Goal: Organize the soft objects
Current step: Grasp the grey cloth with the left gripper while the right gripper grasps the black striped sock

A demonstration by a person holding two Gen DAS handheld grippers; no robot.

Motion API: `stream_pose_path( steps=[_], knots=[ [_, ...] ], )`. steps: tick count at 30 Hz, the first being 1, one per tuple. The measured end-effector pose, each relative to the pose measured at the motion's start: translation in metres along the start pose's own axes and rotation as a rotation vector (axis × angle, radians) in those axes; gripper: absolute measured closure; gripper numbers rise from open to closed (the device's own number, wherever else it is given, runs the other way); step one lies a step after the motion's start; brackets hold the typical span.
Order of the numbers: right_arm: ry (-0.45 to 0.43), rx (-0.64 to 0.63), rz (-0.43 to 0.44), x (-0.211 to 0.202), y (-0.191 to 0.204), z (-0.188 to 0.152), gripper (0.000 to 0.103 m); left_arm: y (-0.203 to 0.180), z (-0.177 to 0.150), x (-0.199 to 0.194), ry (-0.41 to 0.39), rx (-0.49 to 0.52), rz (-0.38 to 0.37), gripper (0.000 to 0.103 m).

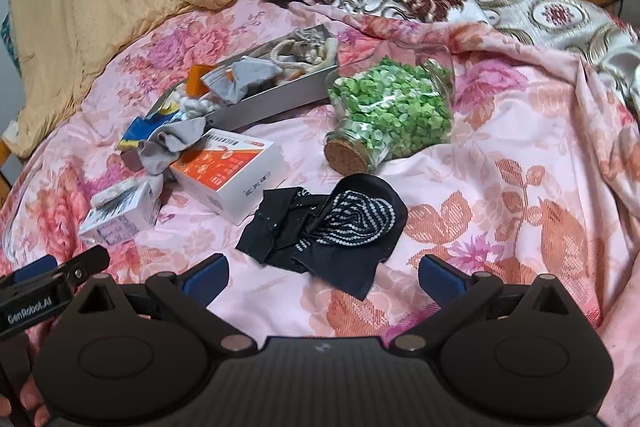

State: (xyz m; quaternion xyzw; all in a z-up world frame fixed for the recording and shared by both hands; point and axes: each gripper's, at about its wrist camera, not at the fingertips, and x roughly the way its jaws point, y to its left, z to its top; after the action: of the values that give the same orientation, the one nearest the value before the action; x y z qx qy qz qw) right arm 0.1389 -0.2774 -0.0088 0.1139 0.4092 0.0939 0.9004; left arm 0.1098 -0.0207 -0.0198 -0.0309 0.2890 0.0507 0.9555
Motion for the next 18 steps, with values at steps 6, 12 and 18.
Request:
stream_pose_path(
  steps=[6, 12, 18],
  knots=[
    [0.014, 0.038, 0.020, 0.024, -0.002, 0.003, 0.000, -0.006, 0.008, 0.011, -0.023, 0.047, -0.021, 0.001],
    [0.024, 0.014, 0.004, 0.056, 0.004, 0.008, 0.000, -0.008, 0.026, 0.032, -0.039, 0.079, -0.031, 0.001],
    [0.019, 0.034, 0.049, 0.077, 0.005, 0.011, 0.000, -0.010, 0.051, 0.064, -0.032, 0.080, -0.036, 0.001]
  ],
)
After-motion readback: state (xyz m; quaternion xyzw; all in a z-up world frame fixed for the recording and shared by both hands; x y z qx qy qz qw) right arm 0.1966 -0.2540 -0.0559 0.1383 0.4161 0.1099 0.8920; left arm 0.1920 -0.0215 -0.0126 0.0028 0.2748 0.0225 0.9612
